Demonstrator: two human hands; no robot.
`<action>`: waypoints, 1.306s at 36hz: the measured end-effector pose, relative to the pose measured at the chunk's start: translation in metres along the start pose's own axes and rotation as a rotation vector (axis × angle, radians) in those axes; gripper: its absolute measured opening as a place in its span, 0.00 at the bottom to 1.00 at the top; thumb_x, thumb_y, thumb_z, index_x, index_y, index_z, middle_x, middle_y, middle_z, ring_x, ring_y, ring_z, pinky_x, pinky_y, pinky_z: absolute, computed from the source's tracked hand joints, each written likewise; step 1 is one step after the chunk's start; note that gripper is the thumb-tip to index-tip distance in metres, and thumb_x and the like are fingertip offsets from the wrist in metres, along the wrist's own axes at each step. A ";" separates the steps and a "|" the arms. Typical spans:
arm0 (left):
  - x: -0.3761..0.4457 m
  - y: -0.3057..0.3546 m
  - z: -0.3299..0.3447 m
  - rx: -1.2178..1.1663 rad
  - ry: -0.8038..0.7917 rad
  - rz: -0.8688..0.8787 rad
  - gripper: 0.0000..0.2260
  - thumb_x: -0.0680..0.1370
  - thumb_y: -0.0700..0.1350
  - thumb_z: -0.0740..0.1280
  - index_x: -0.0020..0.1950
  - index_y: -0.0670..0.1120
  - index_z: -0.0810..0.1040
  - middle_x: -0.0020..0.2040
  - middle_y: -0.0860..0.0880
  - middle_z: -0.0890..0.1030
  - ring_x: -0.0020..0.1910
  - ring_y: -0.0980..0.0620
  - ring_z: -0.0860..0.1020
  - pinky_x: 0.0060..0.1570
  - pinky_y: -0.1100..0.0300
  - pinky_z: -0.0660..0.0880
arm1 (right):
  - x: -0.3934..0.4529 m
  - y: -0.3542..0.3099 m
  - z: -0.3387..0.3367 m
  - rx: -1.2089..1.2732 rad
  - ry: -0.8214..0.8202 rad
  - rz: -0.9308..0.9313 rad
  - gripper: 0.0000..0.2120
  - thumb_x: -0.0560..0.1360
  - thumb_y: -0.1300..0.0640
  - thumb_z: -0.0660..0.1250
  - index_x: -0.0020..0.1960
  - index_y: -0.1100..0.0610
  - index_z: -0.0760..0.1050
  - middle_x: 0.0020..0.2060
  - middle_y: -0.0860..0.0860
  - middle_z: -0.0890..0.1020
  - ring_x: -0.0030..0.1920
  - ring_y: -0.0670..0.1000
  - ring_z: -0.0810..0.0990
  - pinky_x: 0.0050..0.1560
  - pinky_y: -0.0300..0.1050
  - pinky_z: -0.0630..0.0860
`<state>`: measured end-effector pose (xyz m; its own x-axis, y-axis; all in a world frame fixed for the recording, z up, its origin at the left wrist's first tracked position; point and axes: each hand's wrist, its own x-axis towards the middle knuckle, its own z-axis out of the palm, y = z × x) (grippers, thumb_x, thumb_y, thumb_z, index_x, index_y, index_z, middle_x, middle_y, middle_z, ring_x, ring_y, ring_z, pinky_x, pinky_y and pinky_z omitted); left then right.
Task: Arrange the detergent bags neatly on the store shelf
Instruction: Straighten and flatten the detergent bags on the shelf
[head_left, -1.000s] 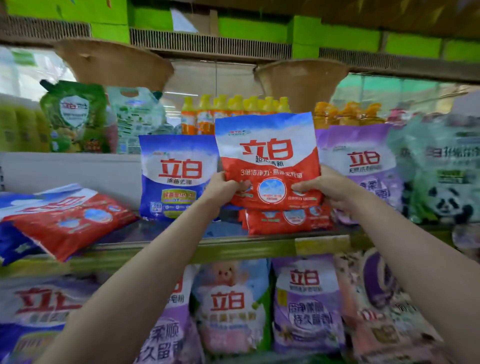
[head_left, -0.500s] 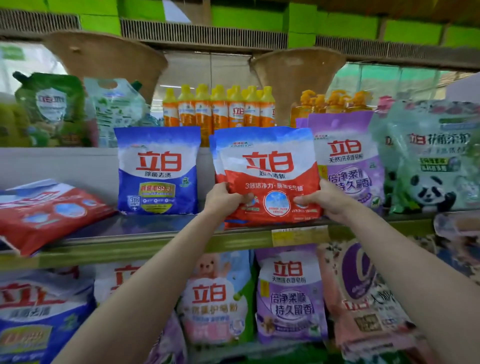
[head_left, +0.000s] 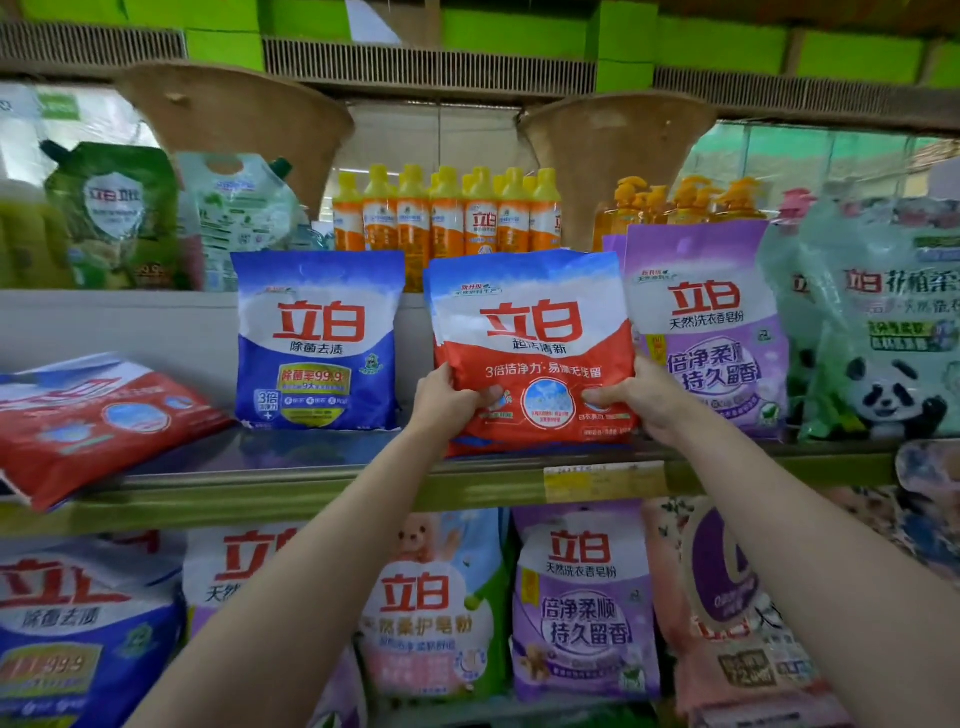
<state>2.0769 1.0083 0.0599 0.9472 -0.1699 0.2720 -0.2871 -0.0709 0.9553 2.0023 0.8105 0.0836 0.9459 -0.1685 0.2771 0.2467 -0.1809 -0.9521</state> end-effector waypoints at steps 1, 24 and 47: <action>0.000 0.000 -0.001 0.024 -0.009 0.008 0.27 0.66 0.47 0.77 0.62 0.45 0.75 0.59 0.44 0.80 0.54 0.43 0.81 0.56 0.42 0.77 | -0.001 0.000 0.000 -0.014 0.000 0.001 0.22 0.70 0.71 0.69 0.57 0.51 0.68 0.45 0.49 0.81 0.45 0.49 0.80 0.39 0.44 0.77; -0.041 0.034 -0.205 0.200 0.388 -0.016 0.16 0.72 0.40 0.72 0.59 0.45 0.76 0.57 0.42 0.80 0.57 0.41 0.79 0.60 0.47 0.75 | 0.040 -0.047 0.203 0.176 -0.255 -0.021 0.15 0.69 0.70 0.70 0.54 0.59 0.76 0.43 0.56 0.82 0.28 0.46 0.83 0.29 0.39 0.80; 0.053 0.011 -0.457 1.059 0.230 -0.285 0.15 0.79 0.45 0.60 0.59 0.34 0.75 0.62 0.37 0.75 0.60 0.40 0.74 0.56 0.54 0.71 | 0.143 -0.077 0.443 -0.227 0.261 -0.322 0.13 0.75 0.61 0.66 0.59 0.58 0.76 0.54 0.57 0.82 0.55 0.60 0.80 0.54 0.52 0.75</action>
<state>2.1892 1.4479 0.1382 0.9702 0.1640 0.1785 0.0716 -0.8974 0.4353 2.2117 1.2298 0.1395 0.7373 -0.3016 0.6044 0.4387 -0.4666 -0.7680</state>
